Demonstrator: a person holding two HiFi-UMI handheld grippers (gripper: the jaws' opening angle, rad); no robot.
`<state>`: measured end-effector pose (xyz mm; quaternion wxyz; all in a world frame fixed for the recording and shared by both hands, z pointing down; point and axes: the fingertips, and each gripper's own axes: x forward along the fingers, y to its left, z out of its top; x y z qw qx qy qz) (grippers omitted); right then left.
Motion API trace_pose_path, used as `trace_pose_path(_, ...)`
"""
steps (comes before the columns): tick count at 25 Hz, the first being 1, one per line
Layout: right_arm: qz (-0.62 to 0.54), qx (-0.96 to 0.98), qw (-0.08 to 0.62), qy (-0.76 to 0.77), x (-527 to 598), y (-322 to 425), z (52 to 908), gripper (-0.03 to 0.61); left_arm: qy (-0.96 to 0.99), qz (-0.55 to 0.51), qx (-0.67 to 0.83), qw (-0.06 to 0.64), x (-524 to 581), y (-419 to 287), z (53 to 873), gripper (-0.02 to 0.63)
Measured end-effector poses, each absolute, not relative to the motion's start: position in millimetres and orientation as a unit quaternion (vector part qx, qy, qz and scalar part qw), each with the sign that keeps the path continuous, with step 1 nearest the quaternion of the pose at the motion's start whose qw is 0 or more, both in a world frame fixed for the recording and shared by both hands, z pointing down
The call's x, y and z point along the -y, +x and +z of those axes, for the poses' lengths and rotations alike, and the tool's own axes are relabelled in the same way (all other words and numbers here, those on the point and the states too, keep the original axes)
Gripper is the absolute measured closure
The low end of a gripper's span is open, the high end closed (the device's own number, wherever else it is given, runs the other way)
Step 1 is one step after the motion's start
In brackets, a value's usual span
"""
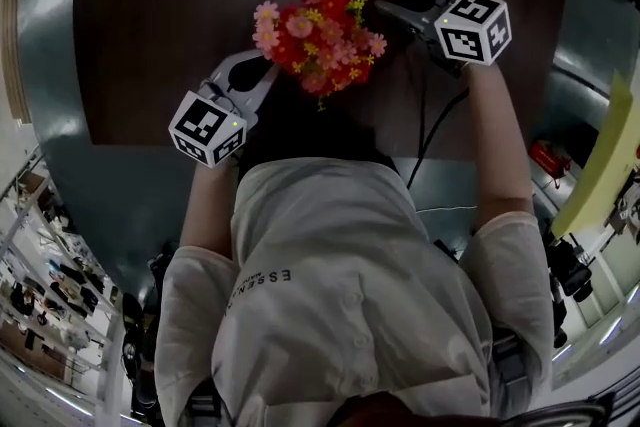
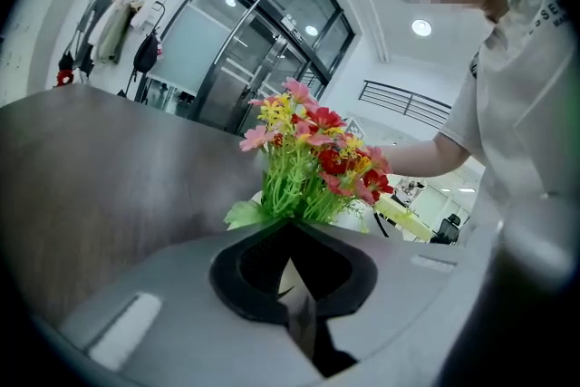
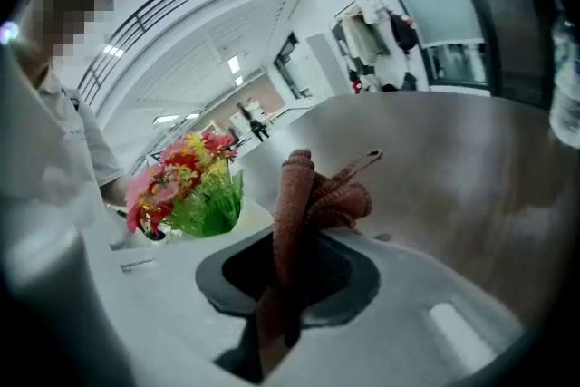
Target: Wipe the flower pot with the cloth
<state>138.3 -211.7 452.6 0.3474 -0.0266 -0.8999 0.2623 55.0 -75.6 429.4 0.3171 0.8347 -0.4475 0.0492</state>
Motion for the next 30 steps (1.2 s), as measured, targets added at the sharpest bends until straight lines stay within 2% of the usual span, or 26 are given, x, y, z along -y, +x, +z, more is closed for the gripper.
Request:
trace_pose_path(8,0.207,0.853,0.363,-0.313,191,28,468,0.526,0.804,0.047,0.495,0.325,78,36,432,0.598)
trace_pose_path(15,0.174,0.773,0.379,-0.479,138,-6,462,0.526,0.799,0.071,0.510,0.312,75,30,427,0.598)
trace_pose_path(24,0.208,0.787,0.376,-0.442,135,10,482,0.526,0.781,0.054,0.532,0.321,60,8,449,0.598)
trace_pose_path(27,0.220,0.771,0.404,-0.440,125,14,483,0.526,0.779,0.045,0.534,0.326,52,-16,446,0.598)
trace_pose_path(30,0.216,0.757,0.434,-0.437,135,59,490,0.526,0.775,0.044,0.540,0.325,61,3,447,0.598)
